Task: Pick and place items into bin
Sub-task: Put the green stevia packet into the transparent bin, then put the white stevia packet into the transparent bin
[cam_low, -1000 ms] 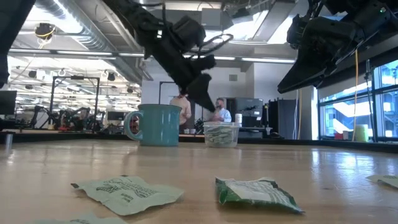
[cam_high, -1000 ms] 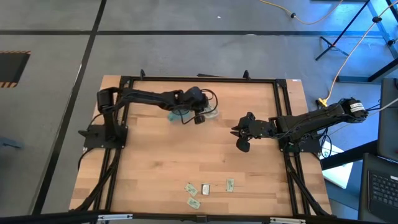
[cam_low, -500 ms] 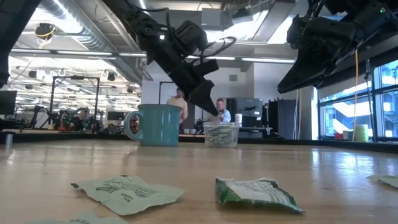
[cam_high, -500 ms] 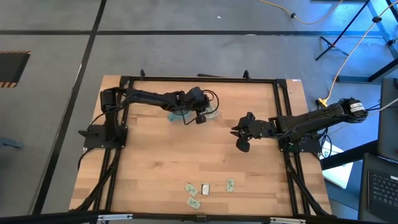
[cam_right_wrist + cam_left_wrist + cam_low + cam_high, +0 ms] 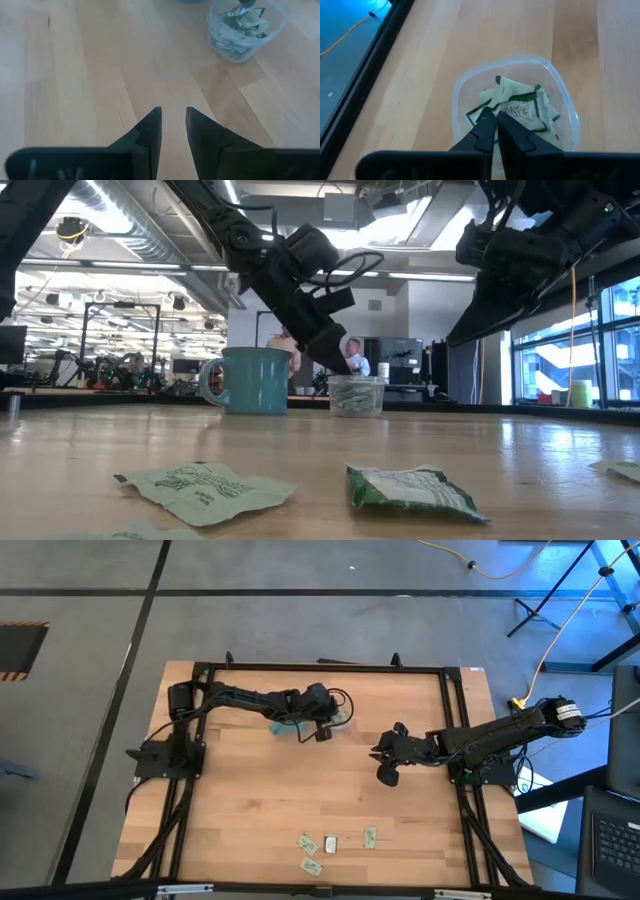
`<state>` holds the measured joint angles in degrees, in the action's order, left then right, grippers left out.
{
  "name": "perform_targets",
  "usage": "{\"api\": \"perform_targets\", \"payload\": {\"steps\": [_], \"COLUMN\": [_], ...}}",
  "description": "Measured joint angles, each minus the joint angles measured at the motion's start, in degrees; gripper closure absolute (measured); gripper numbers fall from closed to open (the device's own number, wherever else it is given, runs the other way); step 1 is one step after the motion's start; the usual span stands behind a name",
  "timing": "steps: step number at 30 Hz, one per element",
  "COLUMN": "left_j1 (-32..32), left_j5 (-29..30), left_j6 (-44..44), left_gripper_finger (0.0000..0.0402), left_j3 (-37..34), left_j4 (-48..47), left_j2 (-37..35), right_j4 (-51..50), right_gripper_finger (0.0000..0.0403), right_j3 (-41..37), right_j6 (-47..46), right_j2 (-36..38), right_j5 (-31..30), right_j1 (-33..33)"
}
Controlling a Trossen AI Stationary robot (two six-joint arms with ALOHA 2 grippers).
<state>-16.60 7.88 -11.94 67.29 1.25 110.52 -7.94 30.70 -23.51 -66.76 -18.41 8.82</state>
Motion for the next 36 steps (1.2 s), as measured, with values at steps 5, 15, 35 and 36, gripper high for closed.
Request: {"api": "perform_targets", "payload": {"steps": [5, 15, 35, 36], "left_j1": [0.0, 1.2, 18.7, 19.6], "left_j5": [0.0, -2.7, -6.9, -5.7], "left_j6": [0.1, -1.7, 7.0, 8.3], "left_gripper_finger": [0.035, 0.0324, 0.0357, 0.0357], "left_j3": [0.7, 7.4, -24.2, -26.9], "left_j4": [0.2, -6.6, 4.2, 5.3], "left_j2": [0.0, -2.7, -45.3, -47.7], "right_j4": [0.3, 1.4, 15.6, 15.6], "right_gripper_finger": [0.0311, 0.0311, 0.0311, 0.0311], "right_j3": [0.0, 0.0, 6.4, 7.6], "right_j6": [0.0, 0.2, 9.3, 10.5], "right_j2": [0.0, 0.0, -7.2, -8.4], "right_j5": [0.0, 0.0, 6.1, 6.1], "right_j1": [0.0, 0.0, 3.5, 3.9]}}
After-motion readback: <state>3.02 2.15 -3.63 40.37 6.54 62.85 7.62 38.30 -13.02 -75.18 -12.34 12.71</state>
